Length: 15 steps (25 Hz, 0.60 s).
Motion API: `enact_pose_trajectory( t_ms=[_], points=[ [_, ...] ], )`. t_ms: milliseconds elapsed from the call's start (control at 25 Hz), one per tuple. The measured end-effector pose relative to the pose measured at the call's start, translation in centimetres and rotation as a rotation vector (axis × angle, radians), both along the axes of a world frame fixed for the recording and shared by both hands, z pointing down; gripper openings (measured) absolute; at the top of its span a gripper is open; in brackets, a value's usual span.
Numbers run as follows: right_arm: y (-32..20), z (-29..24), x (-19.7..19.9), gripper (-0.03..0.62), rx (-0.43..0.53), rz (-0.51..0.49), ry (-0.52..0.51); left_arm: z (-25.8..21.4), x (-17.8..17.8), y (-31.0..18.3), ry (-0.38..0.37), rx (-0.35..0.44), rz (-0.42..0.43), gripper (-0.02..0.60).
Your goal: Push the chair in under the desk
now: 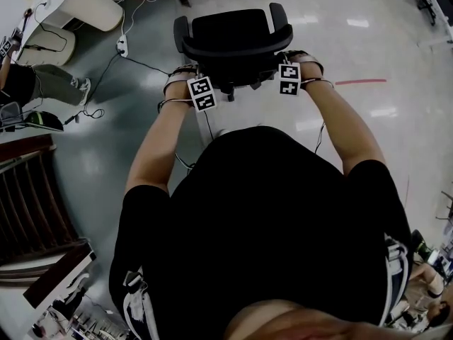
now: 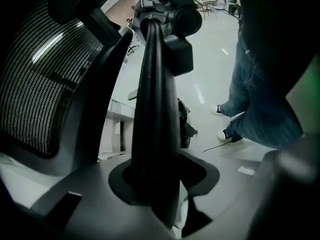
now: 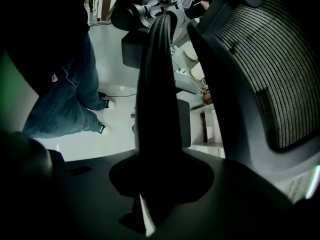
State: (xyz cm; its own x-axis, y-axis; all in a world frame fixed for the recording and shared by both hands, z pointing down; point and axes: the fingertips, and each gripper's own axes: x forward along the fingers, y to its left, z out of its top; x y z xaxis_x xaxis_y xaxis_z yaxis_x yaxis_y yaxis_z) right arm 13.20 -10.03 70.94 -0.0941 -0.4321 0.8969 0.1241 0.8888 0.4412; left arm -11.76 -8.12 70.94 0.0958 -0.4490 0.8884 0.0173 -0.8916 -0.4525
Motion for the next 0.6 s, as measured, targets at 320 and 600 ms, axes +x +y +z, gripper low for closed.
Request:
enact_pose_trajectory(
  t_ms=[320, 600],
  points=[
    [-0.05, 0.02, -0.20, 0.078, 0.009, -0.002, -0.004, -0.43, -0.11, -0.69, 0.013, 0.035, -0.004, 0.079],
    [-0.03, 0.04, -0.35, 0.081, 0.021, 0.015, -0.002, -0.27, -0.35, -0.63, 0.008, 0.029, 0.002, 0.075]
  ],
)
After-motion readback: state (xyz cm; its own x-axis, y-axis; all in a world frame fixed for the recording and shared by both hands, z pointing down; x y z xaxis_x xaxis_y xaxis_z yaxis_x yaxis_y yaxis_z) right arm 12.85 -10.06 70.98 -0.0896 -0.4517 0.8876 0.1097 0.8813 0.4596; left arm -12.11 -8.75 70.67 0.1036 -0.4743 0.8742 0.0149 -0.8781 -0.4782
